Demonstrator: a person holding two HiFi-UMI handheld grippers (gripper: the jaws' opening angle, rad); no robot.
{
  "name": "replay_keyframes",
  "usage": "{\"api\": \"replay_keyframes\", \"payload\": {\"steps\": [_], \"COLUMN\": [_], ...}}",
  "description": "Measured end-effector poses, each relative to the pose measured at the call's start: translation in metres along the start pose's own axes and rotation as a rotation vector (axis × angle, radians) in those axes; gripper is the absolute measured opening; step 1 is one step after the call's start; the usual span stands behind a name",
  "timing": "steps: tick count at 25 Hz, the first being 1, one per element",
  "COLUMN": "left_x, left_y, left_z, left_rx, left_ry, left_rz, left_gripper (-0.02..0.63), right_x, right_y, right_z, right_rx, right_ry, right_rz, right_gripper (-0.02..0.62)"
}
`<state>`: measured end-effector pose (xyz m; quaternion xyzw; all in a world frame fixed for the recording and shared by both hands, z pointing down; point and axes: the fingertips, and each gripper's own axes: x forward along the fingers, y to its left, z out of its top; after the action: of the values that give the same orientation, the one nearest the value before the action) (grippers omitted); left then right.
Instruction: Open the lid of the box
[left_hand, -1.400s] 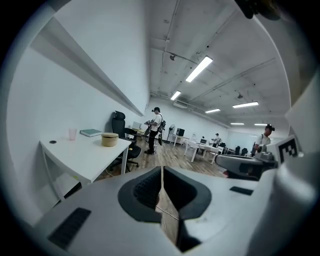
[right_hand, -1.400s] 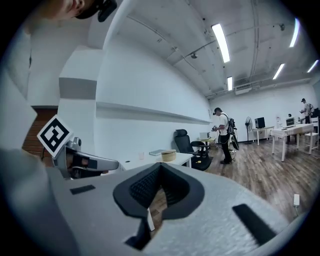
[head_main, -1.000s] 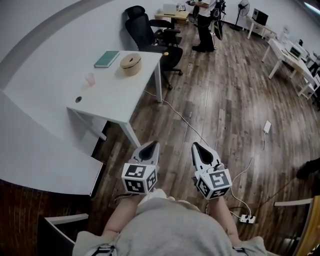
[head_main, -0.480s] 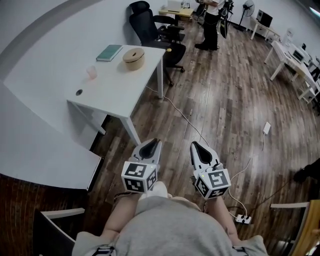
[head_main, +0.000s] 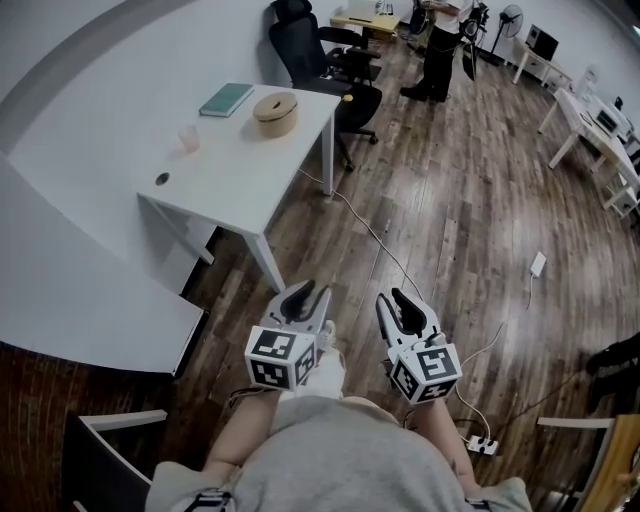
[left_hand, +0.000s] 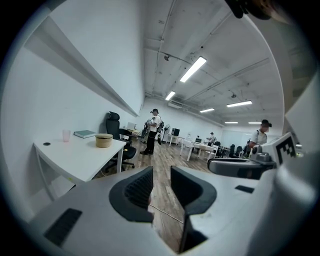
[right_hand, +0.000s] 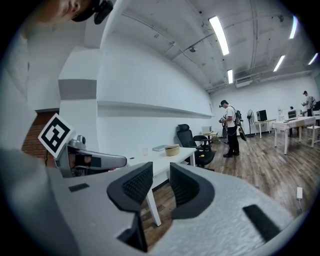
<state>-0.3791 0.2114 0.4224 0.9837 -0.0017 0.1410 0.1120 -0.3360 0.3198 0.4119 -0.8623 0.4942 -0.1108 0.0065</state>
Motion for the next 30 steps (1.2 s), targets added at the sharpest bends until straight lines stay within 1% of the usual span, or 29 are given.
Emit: {"api": "replay_keyframes", "payload": {"steps": [6, 12, 16, 21, 30], "left_x": [0.029, 0.076, 0.115, 0.167, 0.249], "left_y": [0.004, 0.024, 0.04, 0.059, 0.108], "left_z": [0.007, 0.023, 0.035, 0.065, 0.105], "left_rx": [0.018, 0.024, 0.031, 0.046, 0.05], "left_ry": [0.007, 0.006, 0.018, 0.016, 0.019], "left_rz": [-0.018, -0.03, -0.047, -0.08, -0.109], "left_gripper": [0.11, 0.112, 0.112, 0.112, 0.108], "right_x": [0.02, 0.058, 0.091, 0.136, 0.225], "right_y": [-0.022, -0.055, -0.083, -0.115, -0.153], "right_z": [0.004, 0.015, 0.029, 0.05, 0.077], "right_rx": [0.003, 0.007, 0.013, 0.013, 0.021], "right_ry": [0.0, -0.013, -0.027, -0.035, -0.041], "right_rz": [-0.016, -0.035, -0.059, -0.085, -0.1], "right_gripper": [0.146, 0.176, 0.178, 0.176, 0.176]}}
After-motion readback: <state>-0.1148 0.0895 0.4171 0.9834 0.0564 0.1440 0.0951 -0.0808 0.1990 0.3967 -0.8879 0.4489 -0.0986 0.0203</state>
